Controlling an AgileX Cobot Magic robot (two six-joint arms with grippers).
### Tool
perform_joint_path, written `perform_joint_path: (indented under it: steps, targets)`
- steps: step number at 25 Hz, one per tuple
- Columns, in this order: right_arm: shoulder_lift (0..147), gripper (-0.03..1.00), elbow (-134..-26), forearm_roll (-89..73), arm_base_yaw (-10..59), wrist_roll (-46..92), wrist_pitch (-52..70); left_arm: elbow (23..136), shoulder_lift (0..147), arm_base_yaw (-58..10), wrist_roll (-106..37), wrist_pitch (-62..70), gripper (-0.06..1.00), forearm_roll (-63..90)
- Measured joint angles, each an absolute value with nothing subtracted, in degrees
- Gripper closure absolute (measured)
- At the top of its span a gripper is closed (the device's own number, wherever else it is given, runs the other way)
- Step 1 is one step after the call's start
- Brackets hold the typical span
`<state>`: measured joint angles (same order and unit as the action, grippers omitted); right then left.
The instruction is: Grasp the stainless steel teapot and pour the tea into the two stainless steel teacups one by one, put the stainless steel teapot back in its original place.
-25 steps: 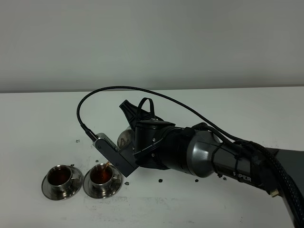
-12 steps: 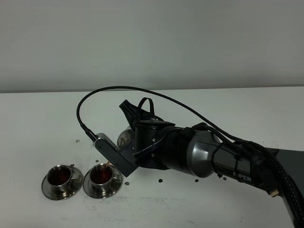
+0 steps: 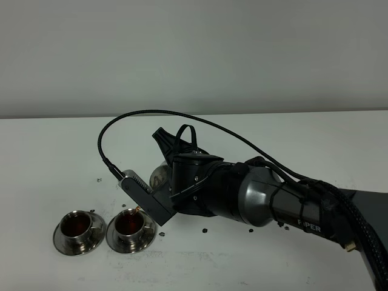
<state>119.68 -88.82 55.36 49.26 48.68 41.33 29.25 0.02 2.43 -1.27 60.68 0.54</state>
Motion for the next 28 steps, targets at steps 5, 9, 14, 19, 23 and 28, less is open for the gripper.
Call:
perform_joint_path:
  steps: [5,9,14,19,23,28]
  targets:
    - [119.7,0.77,-88.8,50.9,49.3,48.7,42.0,29.3,0.0,2.4,-1.3,60.7,0.46,0.5]
    - [119.7,0.77,-88.8,45.2,49.3,47.9,43.4,29.3,0.0,2.4,-1.3,60.7,0.46,0.5]
    - [119.0,0.77,-88.8,42.6,48.4,42.7,43.9,29.3,0.0,2.4,-1.3,60.7,0.46,0.5]
    - [113.8,0.77,-88.8,36.2,48.1,39.9,45.7,29.3,0.0,2.4,-1.3,60.7,0.46,0.5]
    - [108.6,0.77,-86.5,22.8,48.1,39.4,46.0,29.3,0.0,2.4,-1.3,60.7,0.46,0.5]
    - [102.6,0.77,-76.1,8.9,48.4,38.8,38.4,29.3,0.0,2.4,-1.3,60.7,0.46,0.5]
